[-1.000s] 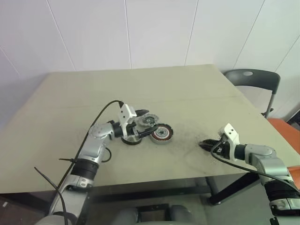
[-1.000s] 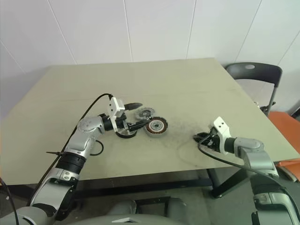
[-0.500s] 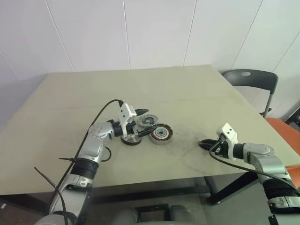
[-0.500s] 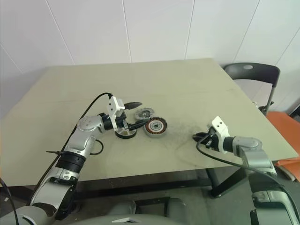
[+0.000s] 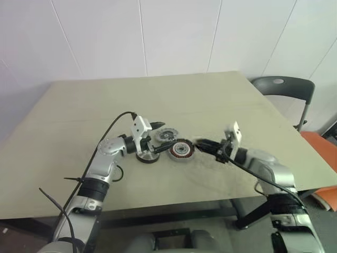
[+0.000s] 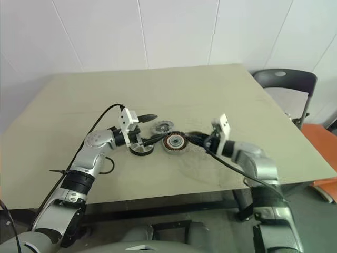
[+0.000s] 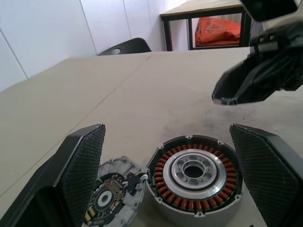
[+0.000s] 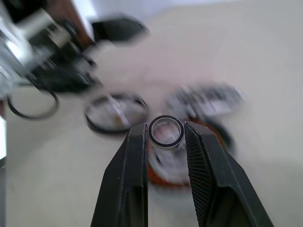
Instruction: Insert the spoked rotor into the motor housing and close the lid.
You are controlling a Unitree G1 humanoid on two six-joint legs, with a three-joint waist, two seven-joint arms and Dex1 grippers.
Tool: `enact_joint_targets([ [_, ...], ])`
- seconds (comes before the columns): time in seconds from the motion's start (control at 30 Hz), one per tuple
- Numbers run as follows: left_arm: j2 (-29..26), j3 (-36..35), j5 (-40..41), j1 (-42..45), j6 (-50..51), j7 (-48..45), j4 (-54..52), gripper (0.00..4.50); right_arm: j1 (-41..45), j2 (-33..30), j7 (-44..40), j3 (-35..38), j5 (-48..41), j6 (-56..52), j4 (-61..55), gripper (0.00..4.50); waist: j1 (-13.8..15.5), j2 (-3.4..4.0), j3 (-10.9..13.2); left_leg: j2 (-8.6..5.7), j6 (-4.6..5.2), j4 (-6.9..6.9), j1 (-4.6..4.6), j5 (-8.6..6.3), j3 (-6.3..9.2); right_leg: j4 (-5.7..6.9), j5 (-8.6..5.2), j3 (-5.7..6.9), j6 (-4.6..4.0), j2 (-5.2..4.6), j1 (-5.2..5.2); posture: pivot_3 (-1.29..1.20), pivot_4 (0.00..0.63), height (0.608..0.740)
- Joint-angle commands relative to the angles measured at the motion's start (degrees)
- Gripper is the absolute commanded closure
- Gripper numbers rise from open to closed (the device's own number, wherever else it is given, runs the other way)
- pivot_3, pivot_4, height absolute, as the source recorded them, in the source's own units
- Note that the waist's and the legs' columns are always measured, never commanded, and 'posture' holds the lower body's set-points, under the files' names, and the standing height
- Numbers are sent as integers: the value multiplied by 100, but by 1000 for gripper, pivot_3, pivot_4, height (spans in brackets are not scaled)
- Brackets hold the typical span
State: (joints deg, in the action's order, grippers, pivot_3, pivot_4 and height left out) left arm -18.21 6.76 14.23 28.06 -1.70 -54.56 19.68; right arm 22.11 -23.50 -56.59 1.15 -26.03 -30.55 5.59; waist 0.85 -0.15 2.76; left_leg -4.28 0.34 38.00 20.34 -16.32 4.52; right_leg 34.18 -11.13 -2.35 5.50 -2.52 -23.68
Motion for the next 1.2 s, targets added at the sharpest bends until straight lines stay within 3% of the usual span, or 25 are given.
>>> enact_joint_targets([
  [0.03, -93, -202, 81, -95, 12, 68, -303, 0, 228, 49, 142, -365, 257, 80, -101, 3746, 3, 0, 0, -3, 2, 0, 4, -1, 1, -3, 12, 0, -19, -3, -1, 0, 0, 740],
  [0.33, -326, -374, 172, -533, 249, 162, -793, 0, 1141, 167, 798, -1525, 1967, 1164, 1176, 3746, -38, 3, 2, -6, 4, -3, 4, -4, -6, 1, 7, 0, -31, -2, -11, 0, 0, 740],
  [0.67, -571, -481, 562, -1160, 914, 56, -1646, 0, 1492, 143, 421, -1572, 2068, 1170, 1358, 3746, -29, 4, 2, -7, 4, -10, 10, -4, -6, 0, 10, -1, -30, -4, -18, 0, 0, 740],
  [1.2, -541, -431, 577, -1167, 967, 101, -1635, 0, 1666, -357, -62, -1695, 2204, 170, 946, 3746, -28, 6, 3, -6, 4, -10, 9, -4, -6, 3, 3, -1, -42, -3, -20, 0, 0, 740],
])
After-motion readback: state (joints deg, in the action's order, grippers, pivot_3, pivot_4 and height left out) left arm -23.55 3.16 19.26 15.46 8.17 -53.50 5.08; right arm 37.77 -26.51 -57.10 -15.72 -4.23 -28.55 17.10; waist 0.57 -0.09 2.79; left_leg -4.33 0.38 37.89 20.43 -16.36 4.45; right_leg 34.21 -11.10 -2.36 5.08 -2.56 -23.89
